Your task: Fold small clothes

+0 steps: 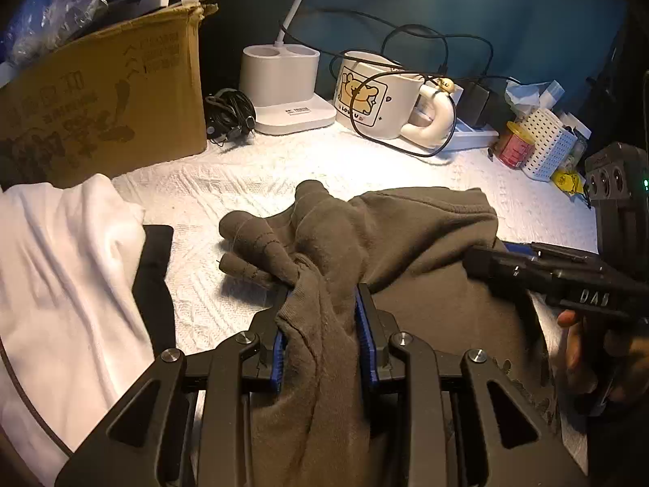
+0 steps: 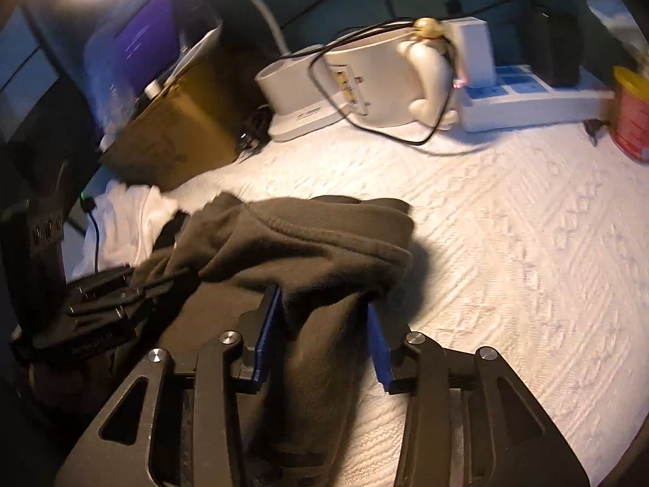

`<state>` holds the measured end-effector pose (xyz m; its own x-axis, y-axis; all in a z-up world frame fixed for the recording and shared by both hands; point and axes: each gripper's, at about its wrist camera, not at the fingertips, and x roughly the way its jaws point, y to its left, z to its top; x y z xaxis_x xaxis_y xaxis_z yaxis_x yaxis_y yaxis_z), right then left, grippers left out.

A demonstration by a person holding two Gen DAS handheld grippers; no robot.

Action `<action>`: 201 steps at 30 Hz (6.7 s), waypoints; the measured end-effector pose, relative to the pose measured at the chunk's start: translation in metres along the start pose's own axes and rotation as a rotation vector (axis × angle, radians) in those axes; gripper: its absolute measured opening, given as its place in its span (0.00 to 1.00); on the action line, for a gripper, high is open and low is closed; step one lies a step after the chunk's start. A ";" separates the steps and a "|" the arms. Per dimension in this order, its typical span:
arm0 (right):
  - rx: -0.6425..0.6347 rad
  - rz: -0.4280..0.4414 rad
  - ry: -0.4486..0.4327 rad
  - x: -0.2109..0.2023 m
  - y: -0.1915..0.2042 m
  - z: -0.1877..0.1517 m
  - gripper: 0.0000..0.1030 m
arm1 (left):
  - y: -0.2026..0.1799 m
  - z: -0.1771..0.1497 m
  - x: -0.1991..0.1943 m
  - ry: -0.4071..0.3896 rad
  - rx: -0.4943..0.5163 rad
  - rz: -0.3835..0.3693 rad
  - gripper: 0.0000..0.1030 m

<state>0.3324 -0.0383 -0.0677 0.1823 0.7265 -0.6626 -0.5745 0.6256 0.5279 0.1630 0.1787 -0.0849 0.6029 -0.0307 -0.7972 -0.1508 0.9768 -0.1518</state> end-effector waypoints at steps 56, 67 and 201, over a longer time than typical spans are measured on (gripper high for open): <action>-0.044 -0.196 -0.074 -0.074 0.024 -0.082 0.56 | -0.041 -0.055 -0.077 -0.052 0.012 0.063 0.35; -0.017 -0.225 -0.109 -0.112 0.016 -0.107 0.56 | -0.069 -0.076 -0.091 -0.038 0.030 0.046 0.42; -0.178 -0.623 -0.695 -0.430 0.138 -0.176 0.56 | -0.154 -0.088 -0.308 -0.700 0.177 -0.094 0.99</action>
<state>0.0346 -0.3146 0.1970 0.8978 0.3197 -0.3029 -0.3170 0.9466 0.0595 -0.0681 0.0191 0.1330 0.9758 -0.0317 -0.2162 0.0197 0.9982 -0.0574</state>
